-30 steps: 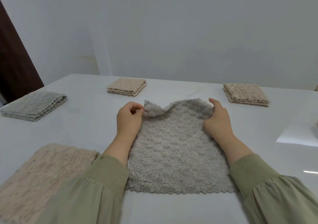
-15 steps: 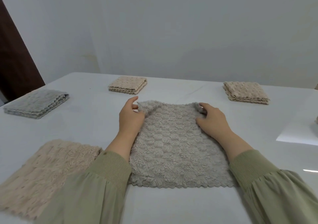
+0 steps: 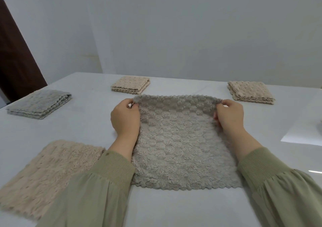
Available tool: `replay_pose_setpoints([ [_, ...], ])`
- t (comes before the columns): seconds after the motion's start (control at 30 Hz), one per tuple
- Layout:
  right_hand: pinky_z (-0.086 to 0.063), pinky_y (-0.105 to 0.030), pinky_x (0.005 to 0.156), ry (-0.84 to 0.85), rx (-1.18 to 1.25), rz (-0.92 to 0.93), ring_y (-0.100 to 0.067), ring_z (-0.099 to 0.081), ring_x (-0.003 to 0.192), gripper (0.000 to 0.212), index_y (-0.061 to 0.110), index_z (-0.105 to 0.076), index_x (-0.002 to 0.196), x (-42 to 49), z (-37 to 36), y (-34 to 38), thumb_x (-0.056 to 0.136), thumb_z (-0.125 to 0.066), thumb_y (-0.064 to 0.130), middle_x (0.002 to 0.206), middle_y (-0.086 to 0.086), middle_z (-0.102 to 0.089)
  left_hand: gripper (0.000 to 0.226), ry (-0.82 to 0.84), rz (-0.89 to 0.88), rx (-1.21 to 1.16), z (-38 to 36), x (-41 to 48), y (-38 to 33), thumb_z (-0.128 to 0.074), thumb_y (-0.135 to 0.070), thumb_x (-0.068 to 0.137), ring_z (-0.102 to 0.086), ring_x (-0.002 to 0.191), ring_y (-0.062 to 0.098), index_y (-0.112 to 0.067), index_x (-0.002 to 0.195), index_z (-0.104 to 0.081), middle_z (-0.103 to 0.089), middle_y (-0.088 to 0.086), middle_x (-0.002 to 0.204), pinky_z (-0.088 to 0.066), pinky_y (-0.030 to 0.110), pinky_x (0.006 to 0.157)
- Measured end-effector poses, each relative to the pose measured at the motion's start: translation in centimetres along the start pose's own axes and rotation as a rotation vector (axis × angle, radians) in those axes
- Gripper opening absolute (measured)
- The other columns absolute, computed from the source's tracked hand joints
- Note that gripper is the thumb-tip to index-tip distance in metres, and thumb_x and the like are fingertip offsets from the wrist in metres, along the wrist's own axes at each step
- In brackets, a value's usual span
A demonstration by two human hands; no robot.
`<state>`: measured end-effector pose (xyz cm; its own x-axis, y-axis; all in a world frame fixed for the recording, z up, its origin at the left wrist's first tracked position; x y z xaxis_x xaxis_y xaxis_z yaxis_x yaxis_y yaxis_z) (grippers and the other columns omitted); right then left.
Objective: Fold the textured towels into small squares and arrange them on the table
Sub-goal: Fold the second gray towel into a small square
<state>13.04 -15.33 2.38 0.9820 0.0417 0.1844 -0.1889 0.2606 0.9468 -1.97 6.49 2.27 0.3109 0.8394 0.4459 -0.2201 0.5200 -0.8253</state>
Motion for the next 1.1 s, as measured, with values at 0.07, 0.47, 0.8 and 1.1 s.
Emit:
replay_pose_setpoints([
  [0.07,-0.042,-0.021,0.035,0.101,0.19,-0.133,-0.013,-0.053,0.034,0.025,0.008,-0.051,0.114,0.5,0.0,0.0,0.092,-0.041,0.001,0.053,-0.011,-0.063,0.014,0.005,0.024,-0.17,0.0,-0.2,-0.4,-0.056,-0.011,0.089,-0.05,0.054,0.012,-0.013,0.091,-0.07,-0.059,-0.003,0.062,-0.041,0.016,0.053],
  [0.47,-0.034,-0.015,0.058,-0.005,0.087,0.346,-0.008,-0.045,0.069,0.01,0.01,-0.058,0.089,-1.4,-0.7,1.5,0.093,-0.05,0.013,0.075,0.001,-0.052,0.015,0.282,0.372,-0.808,0.1,-0.5,-1.1,-0.062,-0.014,0.086,-0.066,0.097,0.025,-0.011,0.094,-0.074,-0.071,0.01,0.097,-0.052,0.035,0.09],
  [0.8,-0.036,-0.021,0.067,-0.252,-0.029,0.198,-0.017,-0.051,0.075,0.021,0.013,-0.062,0.094,-2.1,2.7,-0.4,0.085,-0.045,0.004,0.085,-0.003,-0.059,0.019,0.283,0.343,-0.592,2.1,-3.7,-1.5,-0.057,0.001,0.088,-0.063,0.053,0.011,-0.013,0.081,-0.069,-0.066,0.002,0.078,-0.054,0.019,0.054],
  [1.1,-0.037,-0.026,0.077,-0.033,-0.371,0.133,-0.021,-0.054,0.093,0.024,0.012,-0.067,0.095,-2.1,4.8,-2.9,0.081,-0.049,0.004,0.104,-0.008,-0.064,0.018,0.485,0.114,-0.026,3.4,-4.9,-0.1,-0.062,-0.012,0.081,-0.054,0.057,0.012,-0.028,0.081,-0.07,-0.062,-0.004,0.068,-0.048,0.027,0.058],
])
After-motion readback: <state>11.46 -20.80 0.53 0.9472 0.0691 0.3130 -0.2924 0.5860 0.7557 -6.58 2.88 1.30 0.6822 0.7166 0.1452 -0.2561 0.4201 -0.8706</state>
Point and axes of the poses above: each hand's wrist, its own x-axis towards the middle knuckle, its own z-axis out of the back of the hand, y = z × x, the point moved 1 cm from there along x, towards the middle knuckle
